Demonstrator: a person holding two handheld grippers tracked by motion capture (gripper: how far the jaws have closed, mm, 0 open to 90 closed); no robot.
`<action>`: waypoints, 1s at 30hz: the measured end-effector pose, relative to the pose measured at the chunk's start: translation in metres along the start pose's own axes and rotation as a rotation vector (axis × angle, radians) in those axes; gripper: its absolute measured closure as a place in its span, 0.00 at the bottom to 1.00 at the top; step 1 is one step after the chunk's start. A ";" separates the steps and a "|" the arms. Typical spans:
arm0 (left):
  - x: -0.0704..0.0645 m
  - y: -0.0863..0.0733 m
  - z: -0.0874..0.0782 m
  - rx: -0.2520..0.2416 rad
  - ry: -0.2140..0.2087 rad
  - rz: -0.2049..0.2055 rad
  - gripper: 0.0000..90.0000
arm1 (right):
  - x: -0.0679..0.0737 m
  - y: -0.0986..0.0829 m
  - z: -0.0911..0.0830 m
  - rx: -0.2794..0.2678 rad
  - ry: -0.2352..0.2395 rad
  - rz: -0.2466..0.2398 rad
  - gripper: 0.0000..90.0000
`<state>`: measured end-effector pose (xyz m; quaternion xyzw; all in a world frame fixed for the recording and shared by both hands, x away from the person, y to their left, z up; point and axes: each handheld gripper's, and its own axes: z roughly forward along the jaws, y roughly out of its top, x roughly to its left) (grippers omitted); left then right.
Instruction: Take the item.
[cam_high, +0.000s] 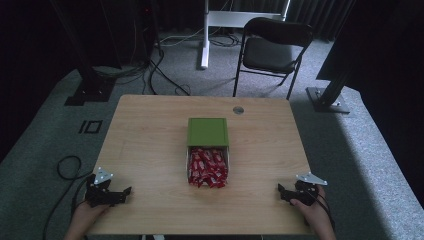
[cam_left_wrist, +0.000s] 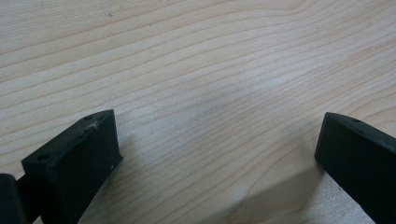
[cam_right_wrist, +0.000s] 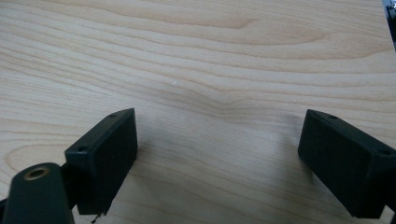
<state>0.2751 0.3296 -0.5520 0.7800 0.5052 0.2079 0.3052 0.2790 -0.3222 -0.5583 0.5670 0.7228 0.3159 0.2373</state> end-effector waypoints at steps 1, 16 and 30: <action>0.000 0.000 0.000 0.000 0.000 0.000 0.01 | 0.000 0.000 0.000 0.000 0.000 0.000 0.13; 0.001 -0.003 -0.003 0.000 -0.022 0.026 0.01 | -0.002 -0.001 -0.001 0.001 0.025 -0.023 0.13; 0.001 -0.003 -0.003 -0.001 -0.022 0.024 0.01 | -0.002 -0.001 -0.001 0.000 0.026 -0.026 0.13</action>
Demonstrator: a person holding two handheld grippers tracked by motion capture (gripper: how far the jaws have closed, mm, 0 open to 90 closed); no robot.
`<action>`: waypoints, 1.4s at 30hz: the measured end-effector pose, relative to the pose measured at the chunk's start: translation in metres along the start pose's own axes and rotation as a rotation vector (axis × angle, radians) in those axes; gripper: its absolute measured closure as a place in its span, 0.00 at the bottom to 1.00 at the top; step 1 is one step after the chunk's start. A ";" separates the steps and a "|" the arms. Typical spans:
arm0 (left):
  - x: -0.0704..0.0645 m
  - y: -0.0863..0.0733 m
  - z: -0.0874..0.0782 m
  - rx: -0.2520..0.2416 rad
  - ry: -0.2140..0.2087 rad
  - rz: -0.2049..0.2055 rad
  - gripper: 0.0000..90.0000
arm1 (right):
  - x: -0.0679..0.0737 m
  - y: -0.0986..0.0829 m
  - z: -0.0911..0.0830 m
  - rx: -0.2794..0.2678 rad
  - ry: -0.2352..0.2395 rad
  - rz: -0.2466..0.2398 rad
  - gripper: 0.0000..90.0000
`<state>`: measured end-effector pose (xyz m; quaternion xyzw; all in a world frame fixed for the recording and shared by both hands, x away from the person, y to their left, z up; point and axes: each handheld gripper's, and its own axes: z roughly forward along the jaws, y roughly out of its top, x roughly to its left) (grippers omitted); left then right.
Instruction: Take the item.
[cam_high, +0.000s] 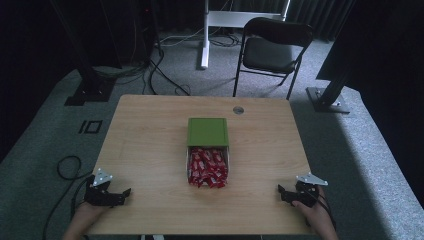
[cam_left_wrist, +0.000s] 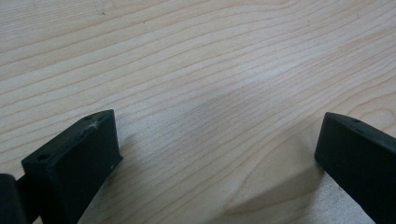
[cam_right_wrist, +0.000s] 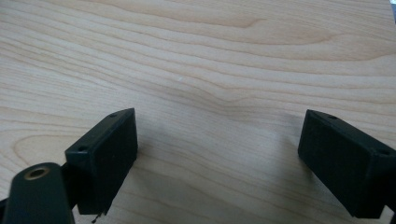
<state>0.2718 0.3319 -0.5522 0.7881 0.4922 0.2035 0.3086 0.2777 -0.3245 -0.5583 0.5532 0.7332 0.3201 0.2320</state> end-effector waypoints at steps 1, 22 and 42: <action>0.000 0.000 0.000 0.001 0.000 0.000 0.01 | 0.000 0.000 0.000 -0.001 0.000 0.000 0.13; 0.000 0.000 0.000 0.000 -0.001 -0.001 0.01 | 0.009 0.021 -0.003 -0.022 0.027 -0.026 0.13; 0.000 0.000 0.000 -0.001 -0.001 -0.002 0.01 | 0.028 0.065 -0.021 -0.107 0.076 -0.074 0.15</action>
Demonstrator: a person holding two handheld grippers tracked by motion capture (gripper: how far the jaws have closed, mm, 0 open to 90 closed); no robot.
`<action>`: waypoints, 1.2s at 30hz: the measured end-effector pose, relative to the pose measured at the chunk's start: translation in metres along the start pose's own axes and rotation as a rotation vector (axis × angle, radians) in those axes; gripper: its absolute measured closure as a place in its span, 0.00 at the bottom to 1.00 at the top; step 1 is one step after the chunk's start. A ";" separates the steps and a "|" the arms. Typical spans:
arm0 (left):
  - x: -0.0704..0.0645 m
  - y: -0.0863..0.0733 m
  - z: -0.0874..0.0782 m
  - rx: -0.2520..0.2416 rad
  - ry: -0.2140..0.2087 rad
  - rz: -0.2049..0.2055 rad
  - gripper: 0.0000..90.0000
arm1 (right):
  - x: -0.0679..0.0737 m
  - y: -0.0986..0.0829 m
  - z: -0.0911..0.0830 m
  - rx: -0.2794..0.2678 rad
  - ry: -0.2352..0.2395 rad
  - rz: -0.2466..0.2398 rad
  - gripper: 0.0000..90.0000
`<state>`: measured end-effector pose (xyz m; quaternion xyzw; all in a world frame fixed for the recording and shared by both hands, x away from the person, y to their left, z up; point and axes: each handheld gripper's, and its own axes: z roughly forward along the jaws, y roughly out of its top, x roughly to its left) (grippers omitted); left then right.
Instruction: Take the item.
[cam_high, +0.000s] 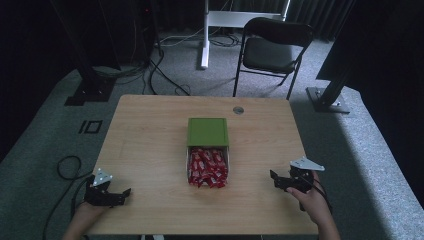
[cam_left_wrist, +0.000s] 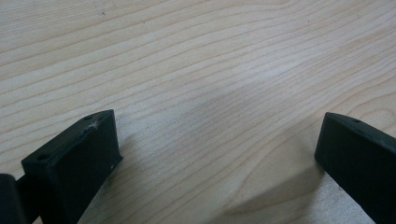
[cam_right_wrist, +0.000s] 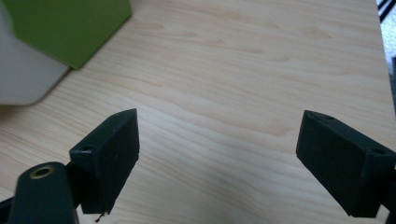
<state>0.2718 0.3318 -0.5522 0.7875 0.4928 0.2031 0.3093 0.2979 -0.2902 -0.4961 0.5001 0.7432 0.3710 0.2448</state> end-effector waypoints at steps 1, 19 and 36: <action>0.000 0.000 0.000 0.001 0.000 0.000 0.01 | 0.001 0.002 0.000 -0.003 0.004 0.000 0.15; 0.000 0.000 0.000 0.001 0.000 0.000 0.01 | 0.027 0.040 -0.001 -0.062 0.082 -0.046 0.15; 0.000 0.000 0.000 0.001 0.000 0.000 0.01 | 0.058 0.063 0.007 -0.070 0.159 -0.125 0.15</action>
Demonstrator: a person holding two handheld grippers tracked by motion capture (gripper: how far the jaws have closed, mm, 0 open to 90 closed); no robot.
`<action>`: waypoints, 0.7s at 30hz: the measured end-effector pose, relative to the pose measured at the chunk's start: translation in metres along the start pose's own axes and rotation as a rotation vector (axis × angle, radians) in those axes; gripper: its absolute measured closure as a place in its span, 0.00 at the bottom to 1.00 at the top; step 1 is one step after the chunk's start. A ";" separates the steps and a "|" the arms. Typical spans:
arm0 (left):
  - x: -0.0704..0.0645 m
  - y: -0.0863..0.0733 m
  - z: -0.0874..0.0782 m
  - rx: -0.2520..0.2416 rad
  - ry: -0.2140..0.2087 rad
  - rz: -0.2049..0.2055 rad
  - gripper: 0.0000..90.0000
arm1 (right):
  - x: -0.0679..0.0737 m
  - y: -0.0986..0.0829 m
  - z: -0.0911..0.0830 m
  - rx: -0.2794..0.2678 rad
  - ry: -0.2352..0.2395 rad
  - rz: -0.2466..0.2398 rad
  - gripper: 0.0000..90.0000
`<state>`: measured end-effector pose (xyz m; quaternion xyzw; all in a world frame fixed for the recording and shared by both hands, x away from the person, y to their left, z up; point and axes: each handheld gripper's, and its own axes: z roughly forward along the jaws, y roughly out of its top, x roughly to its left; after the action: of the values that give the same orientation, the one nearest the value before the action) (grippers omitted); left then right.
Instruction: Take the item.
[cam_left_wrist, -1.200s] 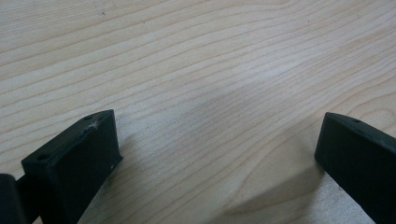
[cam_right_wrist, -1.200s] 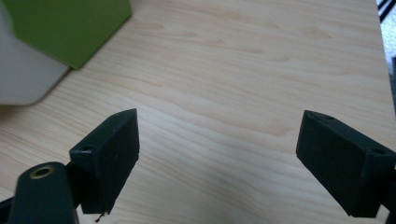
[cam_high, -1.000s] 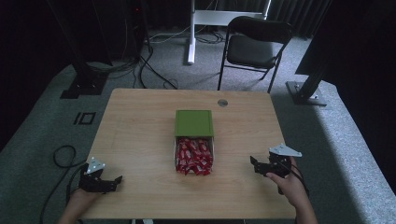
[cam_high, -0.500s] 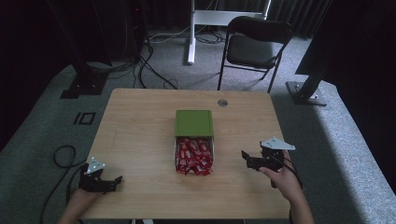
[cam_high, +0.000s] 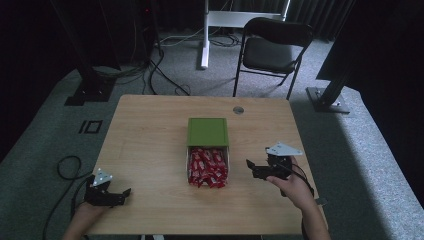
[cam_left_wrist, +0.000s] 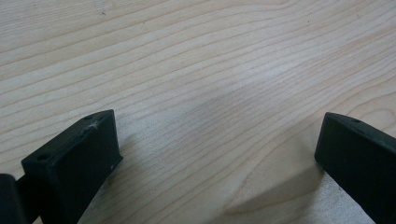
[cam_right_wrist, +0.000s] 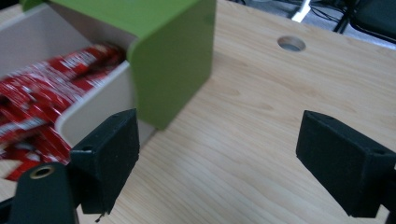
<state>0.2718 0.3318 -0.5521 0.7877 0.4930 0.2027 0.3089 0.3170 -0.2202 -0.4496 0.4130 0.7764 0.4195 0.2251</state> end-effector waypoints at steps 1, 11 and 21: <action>0.000 0.000 0.000 0.000 0.000 0.000 0.01 | 0.002 0.002 0.000 0.000 0.005 -0.005 0.15; 0.000 0.000 0.000 0.000 0.000 0.000 0.01 | 0.021 0.020 0.009 -0.017 0.060 -0.037 0.16; 0.000 0.000 0.000 -0.001 0.000 -0.001 0.01 | 0.040 0.031 0.018 -0.028 0.095 -0.056 0.17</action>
<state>0.2718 0.3317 -0.5522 0.7874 0.4933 0.2028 0.3091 0.3209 -0.1692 -0.4336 0.3672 0.7916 0.4431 0.2054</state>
